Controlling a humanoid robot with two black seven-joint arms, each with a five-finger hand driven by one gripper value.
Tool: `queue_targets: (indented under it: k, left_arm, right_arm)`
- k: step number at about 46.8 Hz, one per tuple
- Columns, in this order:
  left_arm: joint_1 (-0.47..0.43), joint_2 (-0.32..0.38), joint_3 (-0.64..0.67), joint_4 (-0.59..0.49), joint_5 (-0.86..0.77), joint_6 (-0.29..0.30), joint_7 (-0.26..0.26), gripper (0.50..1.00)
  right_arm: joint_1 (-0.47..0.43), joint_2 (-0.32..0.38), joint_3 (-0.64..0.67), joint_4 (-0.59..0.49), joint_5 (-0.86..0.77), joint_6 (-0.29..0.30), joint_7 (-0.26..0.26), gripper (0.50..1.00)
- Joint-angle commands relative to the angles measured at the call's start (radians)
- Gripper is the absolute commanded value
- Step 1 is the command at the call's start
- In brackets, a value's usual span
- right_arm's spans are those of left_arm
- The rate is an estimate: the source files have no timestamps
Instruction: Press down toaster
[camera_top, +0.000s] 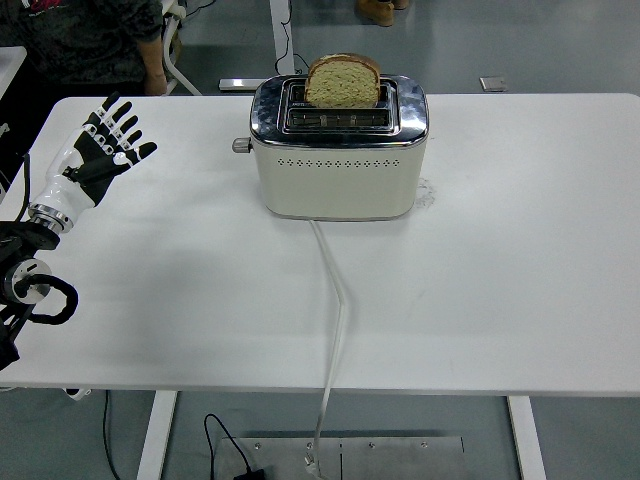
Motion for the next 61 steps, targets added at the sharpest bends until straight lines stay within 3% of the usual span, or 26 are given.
queue_targets:
  k: [1, 11, 21, 34, 48, 57, 61]
  left_arm:
    - [-0.001, -0.002, 0.009, 0.0, 0.037, 0.001, 0.003, 1.0]
    - [-0.005, -0.007, 0.044, -0.012, 0.191, 0.032, 0.0, 1.0]
    - [-0.003, 0.004, 0.049, -0.126, 0.333, 0.051, 0.0, 1.0]
    - [-0.003, 0.085, 0.05, -0.253, 0.475, 0.089, 0.002, 1.0]
    - [-0.001, 0.168, 0.062, -0.259, 0.575, 0.098, 0.002, 1.0]
    - [-0.001, 0.177, 0.066, -0.261, 0.699, 0.138, 0.002, 1.0]
    - [-0.001, 0.179, 0.069, -0.264, 0.756, 0.185, 0.0, 1.0]
  right_arm:
    - [0.0, 0.0, 0.0, 0.0, 0.0, 0.0, 0.0, 0.998]
    - [0.0, 0.0, 0.0, 0.0, 0.0, 0.0, 0.0, 0.998]
    - [0.0, 0.0, 0.0, 0.0, 0.0, 0.0, 0.0, 0.998]
    - [0.0, 0.0, 0.0, 0.0, 0.0, 0.0, 0.002, 0.998]
    - [0.0, 0.0, 0.0, 0.0, 0.0, 0.0, 0.0, 0.998]
    - [0.0, 0.0, 0.0, 0.0, 0.0, 0.0, 0.0, 0.998]
    - [0.0, 0.0, 0.0, 0.0, 0.0, 0.001, 0.0, 0.998]
